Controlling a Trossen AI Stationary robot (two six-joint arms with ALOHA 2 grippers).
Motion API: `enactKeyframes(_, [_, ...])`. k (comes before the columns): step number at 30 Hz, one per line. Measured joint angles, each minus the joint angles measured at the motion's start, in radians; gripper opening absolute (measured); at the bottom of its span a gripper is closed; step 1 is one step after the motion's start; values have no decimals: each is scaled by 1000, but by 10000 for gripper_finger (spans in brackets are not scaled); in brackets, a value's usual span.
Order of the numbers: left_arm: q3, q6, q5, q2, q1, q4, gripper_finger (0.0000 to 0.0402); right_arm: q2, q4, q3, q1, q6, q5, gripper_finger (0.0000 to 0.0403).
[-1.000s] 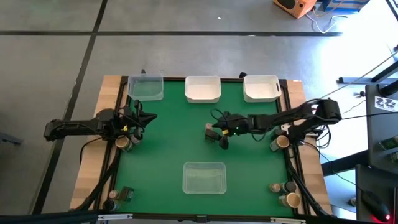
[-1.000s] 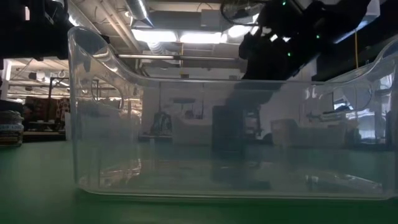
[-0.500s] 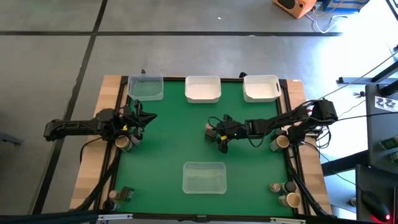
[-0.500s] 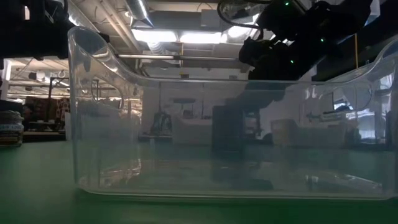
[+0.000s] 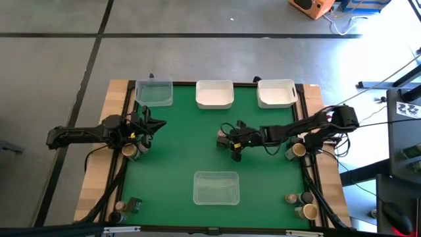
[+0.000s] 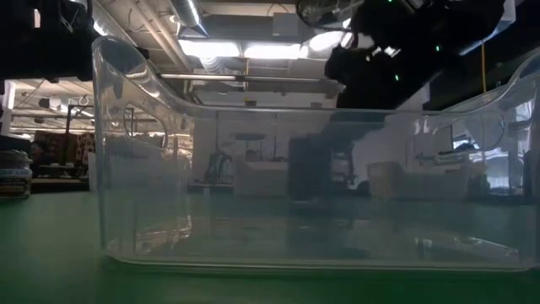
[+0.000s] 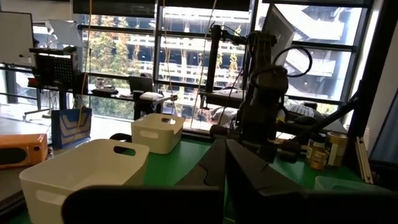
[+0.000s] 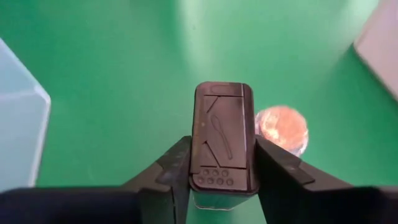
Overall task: Sort spices by type
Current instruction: Put the green seasoning can into the right white bin
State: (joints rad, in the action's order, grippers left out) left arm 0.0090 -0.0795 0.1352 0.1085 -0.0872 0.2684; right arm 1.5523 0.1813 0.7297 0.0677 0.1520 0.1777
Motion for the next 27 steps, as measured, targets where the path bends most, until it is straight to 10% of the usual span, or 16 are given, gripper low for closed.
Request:
enactKeyframes(7, [0, -2, 0, 0, 0, -5, 0, -137, -145, 57, -3, -35, 67, 140])
enactKeyframes(14, [0, 1, 0, 0, 0, -4, 0, -343, -300, 65, -38, -82, 354, 149])
enactKeyframes(27, [0, 6, 0, 0, 0, 9, 0, -449, -425, 60, -430, -100, 489, 146])
